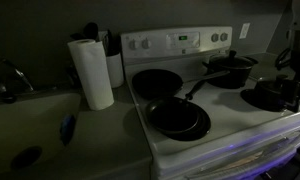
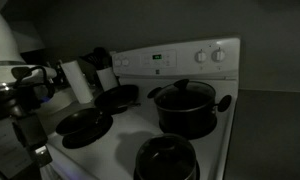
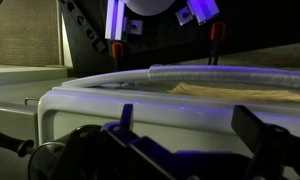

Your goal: Press the first switch on the left

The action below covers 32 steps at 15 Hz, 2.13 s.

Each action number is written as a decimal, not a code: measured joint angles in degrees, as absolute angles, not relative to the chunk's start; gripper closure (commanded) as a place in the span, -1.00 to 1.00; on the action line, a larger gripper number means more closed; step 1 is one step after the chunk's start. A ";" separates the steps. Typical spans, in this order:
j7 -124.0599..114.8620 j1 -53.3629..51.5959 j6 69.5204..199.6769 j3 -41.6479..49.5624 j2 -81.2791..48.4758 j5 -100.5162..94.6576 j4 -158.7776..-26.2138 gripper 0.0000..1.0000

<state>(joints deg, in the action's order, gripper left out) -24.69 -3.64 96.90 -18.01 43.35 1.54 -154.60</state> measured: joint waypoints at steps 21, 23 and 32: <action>-6.88 -4.48 130.44 -9.80 7.06 -18.16 -124.27 -1.00; -6.88 -5.59 132.70 -10.29 3.10 -19.10 -120.10 -1.00; -7.95 -6.60 135.86 -10.00 -0.12 -19.17 -117.26 -1.00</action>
<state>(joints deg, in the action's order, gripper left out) -7.95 -6.60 135.86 -10.00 -0.12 -19.17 -117.26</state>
